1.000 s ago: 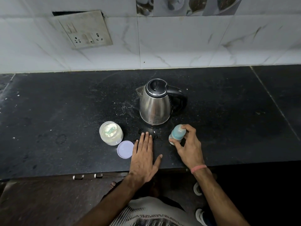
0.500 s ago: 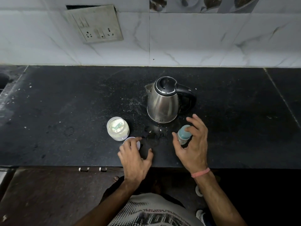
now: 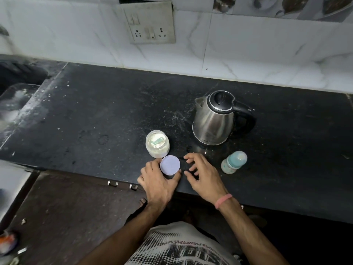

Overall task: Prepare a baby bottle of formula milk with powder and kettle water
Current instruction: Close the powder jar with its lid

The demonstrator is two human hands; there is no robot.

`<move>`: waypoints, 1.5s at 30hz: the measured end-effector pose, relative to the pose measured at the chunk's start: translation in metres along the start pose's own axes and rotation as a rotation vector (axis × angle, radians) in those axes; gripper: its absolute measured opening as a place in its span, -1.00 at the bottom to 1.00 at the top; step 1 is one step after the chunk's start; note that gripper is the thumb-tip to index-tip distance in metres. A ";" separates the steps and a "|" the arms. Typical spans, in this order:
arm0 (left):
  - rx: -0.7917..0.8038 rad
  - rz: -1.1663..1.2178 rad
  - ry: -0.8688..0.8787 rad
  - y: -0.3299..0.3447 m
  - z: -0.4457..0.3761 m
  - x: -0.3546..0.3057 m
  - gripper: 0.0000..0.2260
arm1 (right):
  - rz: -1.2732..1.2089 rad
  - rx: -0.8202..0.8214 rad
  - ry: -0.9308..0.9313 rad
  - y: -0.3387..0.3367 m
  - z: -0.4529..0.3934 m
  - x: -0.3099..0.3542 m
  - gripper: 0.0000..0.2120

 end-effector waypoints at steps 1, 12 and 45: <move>0.007 0.034 -0.003 -0.001 0.001 0.000 -0.31 | -0.013 0.017 0.029 0.002 -0.001 -0.003 -0.38; 0.086 0.754 0.021 -0.028 0.008 -0.045 -0.53 | -0.234 -0.061 0.005 -0.005 -0.018 0.019 -0.22; 0.105 0.528 0.100 -0.039 -0.063 0.010 -0.17 | 0.562 0.397 -0.307 0.014 -0.122 0.084 -0.17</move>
Point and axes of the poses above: each hand's wrist, its own z-axis away from the middle knuckle, its own y-axis out of the palm, x = y × z, the point moved 4 cm from there along -z, towards the middle knuckle, and after that the axes turned 1 degree about -x, right-handed, at the moved point
